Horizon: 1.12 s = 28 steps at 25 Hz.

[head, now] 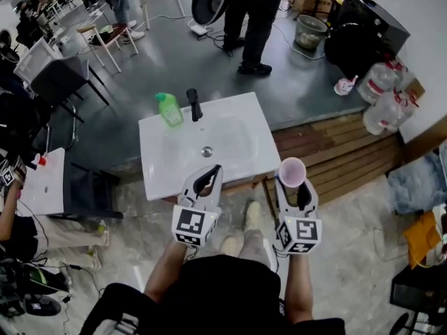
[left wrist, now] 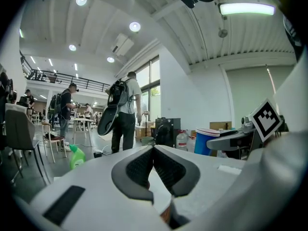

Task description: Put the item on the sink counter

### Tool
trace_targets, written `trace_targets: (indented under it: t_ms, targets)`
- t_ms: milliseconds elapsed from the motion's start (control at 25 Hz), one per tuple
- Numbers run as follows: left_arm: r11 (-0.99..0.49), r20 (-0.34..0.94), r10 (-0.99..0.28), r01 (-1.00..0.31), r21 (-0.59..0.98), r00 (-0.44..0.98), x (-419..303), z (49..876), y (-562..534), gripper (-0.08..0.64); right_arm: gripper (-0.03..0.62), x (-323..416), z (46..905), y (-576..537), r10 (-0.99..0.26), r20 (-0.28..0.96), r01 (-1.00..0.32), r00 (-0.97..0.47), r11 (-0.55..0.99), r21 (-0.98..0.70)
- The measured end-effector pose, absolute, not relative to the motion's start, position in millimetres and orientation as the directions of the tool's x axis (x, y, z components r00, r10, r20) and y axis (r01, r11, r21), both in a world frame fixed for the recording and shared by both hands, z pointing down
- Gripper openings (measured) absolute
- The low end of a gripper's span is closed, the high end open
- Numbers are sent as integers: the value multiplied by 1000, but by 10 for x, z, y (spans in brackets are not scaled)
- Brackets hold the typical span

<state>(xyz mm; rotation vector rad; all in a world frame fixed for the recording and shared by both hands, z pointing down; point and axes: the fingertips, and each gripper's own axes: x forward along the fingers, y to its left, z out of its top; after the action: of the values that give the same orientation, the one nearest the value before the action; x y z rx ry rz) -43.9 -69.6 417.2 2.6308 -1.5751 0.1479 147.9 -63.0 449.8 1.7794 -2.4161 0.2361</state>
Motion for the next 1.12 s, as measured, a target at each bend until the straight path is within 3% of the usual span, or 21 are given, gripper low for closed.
trace_targets:
  t_ms: [1120]
  targets:
    - [-292,217,-931,-955,44,295,-314,4543,-2201,2,255,1510,4928,-2521,-843,255,-877,-473,478,-46]
